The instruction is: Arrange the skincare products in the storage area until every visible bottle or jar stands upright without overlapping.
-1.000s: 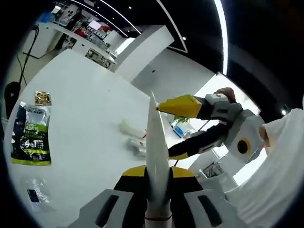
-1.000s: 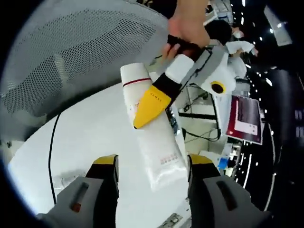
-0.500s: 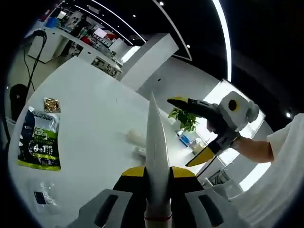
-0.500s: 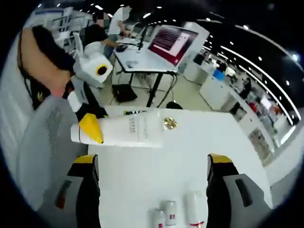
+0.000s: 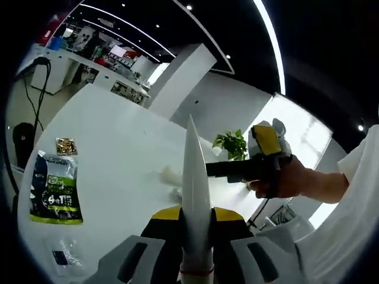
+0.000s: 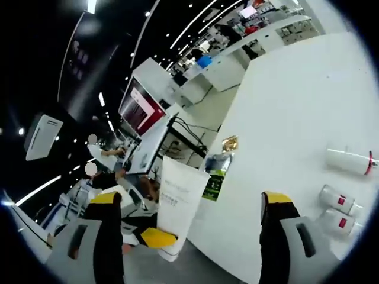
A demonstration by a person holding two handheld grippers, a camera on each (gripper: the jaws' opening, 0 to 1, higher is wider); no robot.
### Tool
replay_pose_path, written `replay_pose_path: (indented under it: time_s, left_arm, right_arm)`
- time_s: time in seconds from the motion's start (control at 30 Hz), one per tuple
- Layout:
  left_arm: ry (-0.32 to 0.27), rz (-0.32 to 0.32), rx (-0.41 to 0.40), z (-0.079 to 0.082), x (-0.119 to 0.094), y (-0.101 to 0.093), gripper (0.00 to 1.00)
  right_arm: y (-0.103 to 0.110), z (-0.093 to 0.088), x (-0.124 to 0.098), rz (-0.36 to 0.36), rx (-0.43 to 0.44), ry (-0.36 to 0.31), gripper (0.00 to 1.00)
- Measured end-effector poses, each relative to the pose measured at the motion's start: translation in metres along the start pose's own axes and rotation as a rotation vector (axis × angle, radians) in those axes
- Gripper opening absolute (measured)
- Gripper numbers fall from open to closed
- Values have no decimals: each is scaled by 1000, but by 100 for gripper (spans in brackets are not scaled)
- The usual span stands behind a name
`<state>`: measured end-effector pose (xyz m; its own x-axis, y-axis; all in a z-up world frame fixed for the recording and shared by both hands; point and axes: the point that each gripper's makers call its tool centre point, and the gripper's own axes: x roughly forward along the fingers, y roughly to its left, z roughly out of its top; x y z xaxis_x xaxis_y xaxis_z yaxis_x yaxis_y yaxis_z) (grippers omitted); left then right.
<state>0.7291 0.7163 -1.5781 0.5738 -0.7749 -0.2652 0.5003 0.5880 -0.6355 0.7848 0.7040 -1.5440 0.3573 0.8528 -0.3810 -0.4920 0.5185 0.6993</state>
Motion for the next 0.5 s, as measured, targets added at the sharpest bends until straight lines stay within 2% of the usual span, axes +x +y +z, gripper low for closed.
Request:
replay_pose_path:
  time_s: [0.1, 0.2, 0.37, 0.43, 0.5]
  left_arm:
    - [22, 12, 36, -4, 2, -1, 16]
    - [58, 25, 81, -11, 6, -2, 16]
    - [109, 24, 159, -21, 9, -8, 16]
    - [101, 25, 164, -19, 9, -7, 16]
    - [87, 24, 163, -17, 7, -6, 16]
  right_arm:
    - [5, -6, 6, 10, 27, 3, 85]
    - [9, -13, 12, 23, 51, 23, 72]
    - [11, -17, 20, 25, 100, 21, 72]
    - [7, -19, 22, 13, 105, 18, 69]
    - [3, -21, 23, 5, 118, 20, 58]
